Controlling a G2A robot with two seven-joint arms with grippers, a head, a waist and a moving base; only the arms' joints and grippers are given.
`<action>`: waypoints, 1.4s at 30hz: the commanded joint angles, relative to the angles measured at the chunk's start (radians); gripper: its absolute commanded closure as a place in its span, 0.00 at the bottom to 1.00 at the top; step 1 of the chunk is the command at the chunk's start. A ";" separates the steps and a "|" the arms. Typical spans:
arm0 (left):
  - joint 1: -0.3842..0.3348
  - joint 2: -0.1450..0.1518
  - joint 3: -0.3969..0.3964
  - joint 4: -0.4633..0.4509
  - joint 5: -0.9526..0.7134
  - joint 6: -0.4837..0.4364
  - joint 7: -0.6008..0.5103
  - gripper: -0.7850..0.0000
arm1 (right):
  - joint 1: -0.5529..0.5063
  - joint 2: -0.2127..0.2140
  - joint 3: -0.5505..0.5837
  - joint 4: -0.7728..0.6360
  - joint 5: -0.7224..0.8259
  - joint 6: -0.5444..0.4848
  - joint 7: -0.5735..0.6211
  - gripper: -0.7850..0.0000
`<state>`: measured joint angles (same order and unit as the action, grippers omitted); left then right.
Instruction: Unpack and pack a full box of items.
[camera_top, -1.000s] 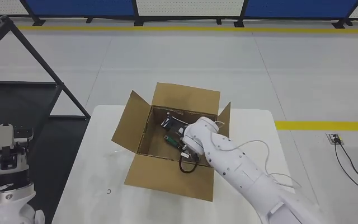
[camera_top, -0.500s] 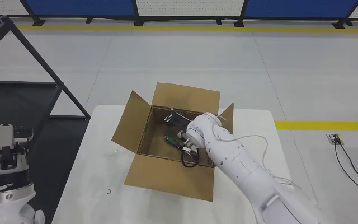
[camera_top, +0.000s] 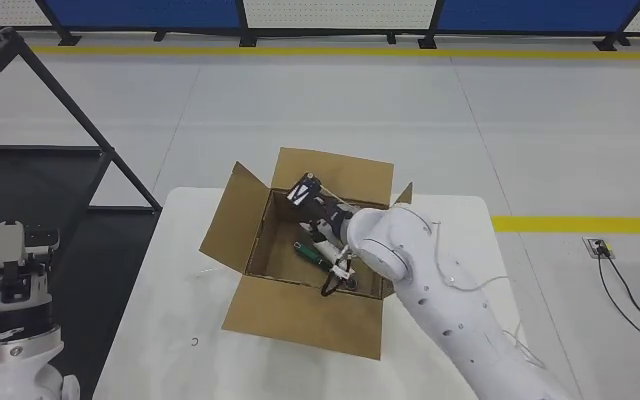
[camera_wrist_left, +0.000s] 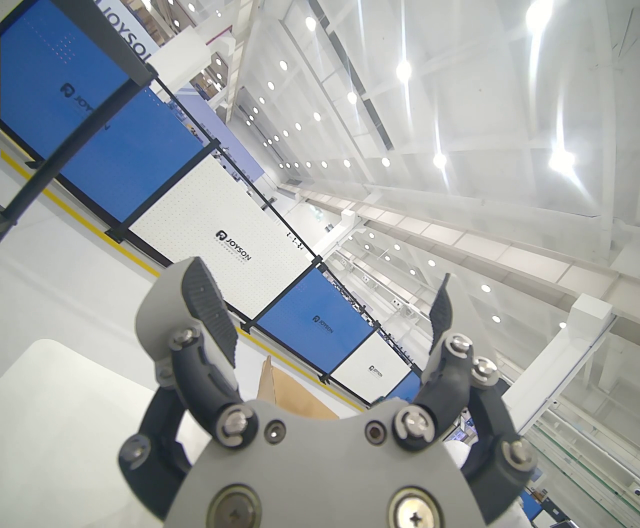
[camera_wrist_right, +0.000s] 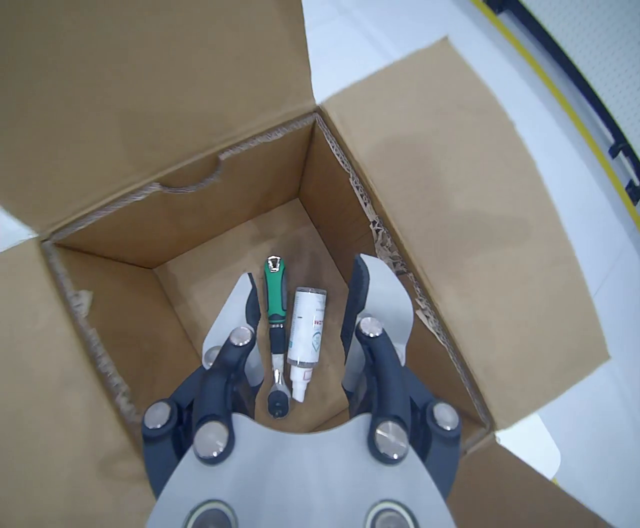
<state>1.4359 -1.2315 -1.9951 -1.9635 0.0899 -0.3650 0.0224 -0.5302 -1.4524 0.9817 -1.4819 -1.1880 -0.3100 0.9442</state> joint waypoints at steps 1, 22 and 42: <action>0.000 0.000 0.000 0.000 0.000 0.000 0.000 0.00 | -0.156 0.030 0.106 -0.281 -0.013 -0.030 0.024 0.00; 0.000 0.000 0.000 0.000 0.000 0.000 0.000 0.00 | -0.418 0.062 0.335 -0.590 0.205 0.050 -0.152 0.00; -0.256 0.042 0.203 0.170 0.250 0.029 -0.455 0.00 | -0.389 0.097 0.583 -0.263 0.673 0.170 0.059 0.00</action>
<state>1.1852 -1.1897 -1.8109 -1.7978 0.3352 -0.3286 -0.4183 -0.9305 -1.3574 1.5715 -1.7587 -0.5388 -0.1210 0.9658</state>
